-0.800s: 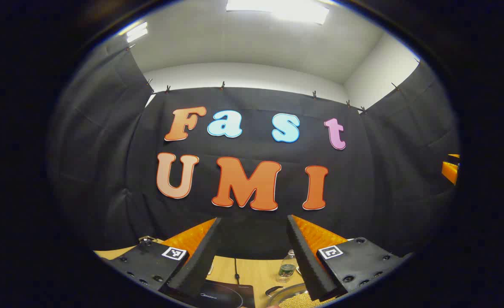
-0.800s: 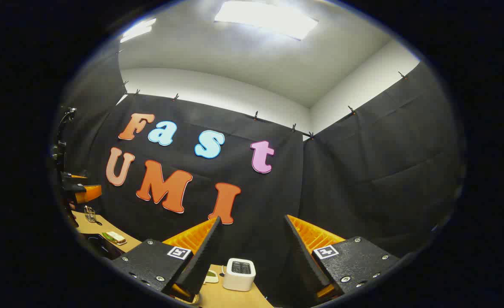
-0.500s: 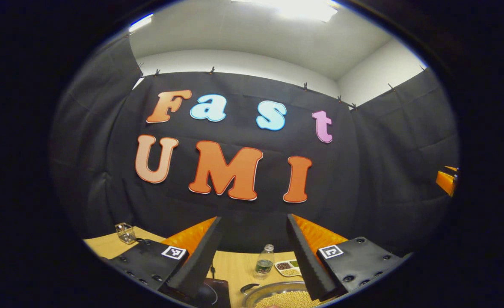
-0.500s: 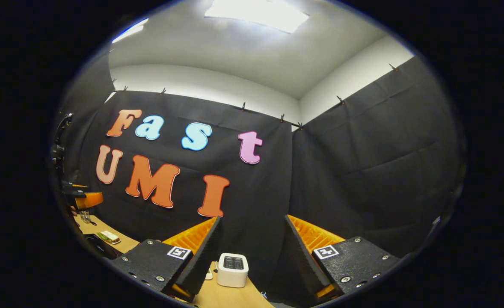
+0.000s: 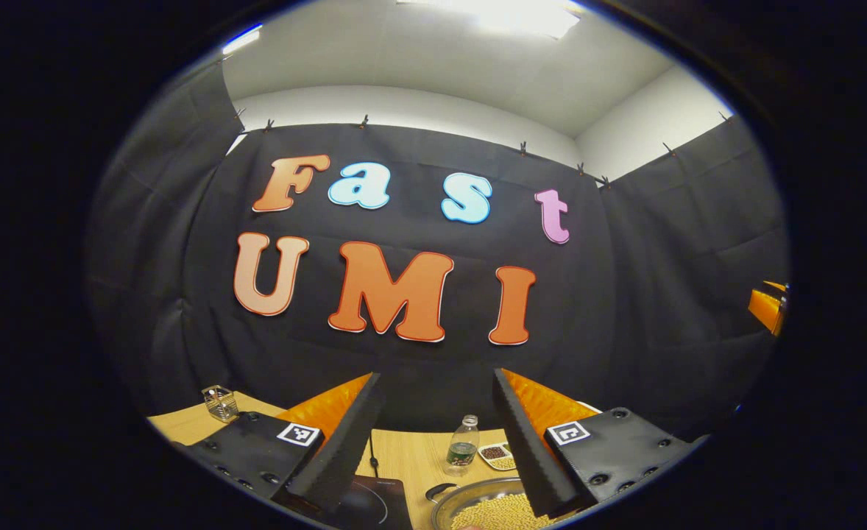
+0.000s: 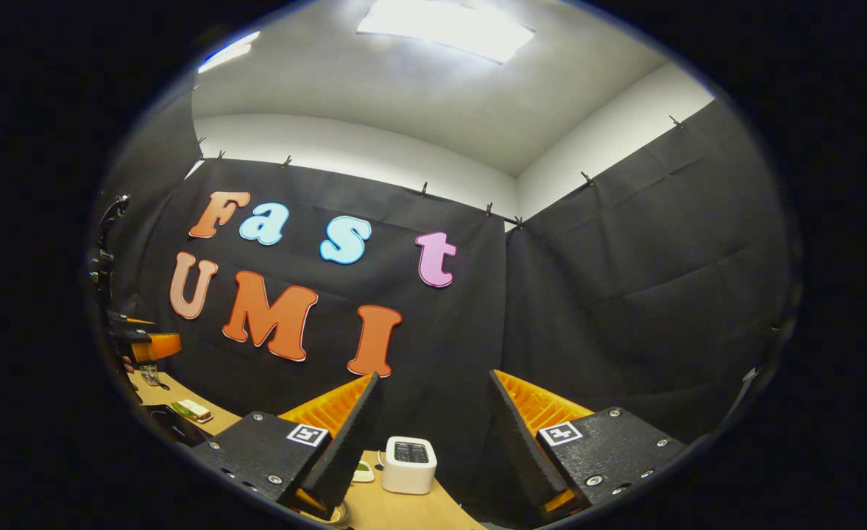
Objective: First push the handle of the pot to place it horizontally, then grasp the pot with both hands and set it on the induction cooktop.
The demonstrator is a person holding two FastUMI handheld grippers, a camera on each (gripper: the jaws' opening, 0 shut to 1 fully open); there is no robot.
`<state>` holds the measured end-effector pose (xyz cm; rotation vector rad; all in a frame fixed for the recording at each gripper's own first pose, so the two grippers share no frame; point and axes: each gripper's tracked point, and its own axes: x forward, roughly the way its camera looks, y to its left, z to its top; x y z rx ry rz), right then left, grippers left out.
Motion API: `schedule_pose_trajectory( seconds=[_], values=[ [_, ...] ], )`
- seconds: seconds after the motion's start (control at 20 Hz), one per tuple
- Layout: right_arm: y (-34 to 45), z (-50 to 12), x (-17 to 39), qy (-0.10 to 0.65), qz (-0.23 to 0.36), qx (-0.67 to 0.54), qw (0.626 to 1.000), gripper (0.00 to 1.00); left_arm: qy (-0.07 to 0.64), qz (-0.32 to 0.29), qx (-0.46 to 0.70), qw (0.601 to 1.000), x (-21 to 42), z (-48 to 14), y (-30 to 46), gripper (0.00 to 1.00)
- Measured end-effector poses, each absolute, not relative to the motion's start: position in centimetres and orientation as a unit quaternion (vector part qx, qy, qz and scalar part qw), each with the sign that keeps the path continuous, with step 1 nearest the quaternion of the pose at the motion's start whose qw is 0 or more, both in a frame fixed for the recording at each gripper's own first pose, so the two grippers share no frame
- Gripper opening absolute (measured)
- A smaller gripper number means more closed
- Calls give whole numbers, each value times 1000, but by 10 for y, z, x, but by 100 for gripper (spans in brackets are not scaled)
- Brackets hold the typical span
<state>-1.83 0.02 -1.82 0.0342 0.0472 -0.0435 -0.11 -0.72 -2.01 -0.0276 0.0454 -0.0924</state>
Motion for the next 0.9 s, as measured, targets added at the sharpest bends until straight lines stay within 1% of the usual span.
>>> schedule_pose_trajectory(
  seconds=[0.25, 0.4, 0.5, 0.55, 0.65, 0.9],
  values=[
    [-8, -36, -30, 48, -13, 13, 999, 94, -16, -50, -25, 998, -41, 14, -13, 96],
    [-16, -36, -40, 56, -9, 21, 998, 95, -14, -57, -22, 998, -59, 23, -20, 96],
    [-23, -31, -48, 54, -10, 29, 998, 96, -14, -38, -6, 999, -61, 26, -10, 96],
    [-25, -26, -49, 51, -8, 32, 998, 94, -12, -34, -3, 999, -62, 25, -9, 96],
    [-32, -17, -51, 41, -8, 34, 999, 94, -18, -32, 1, 999, -61, 29, -9, 96],
    [-42, -15, -51, 38, -15, 42, 998, 94, -23, 16, 14, 1000, -51, 30, 24, 96]
  ],
)
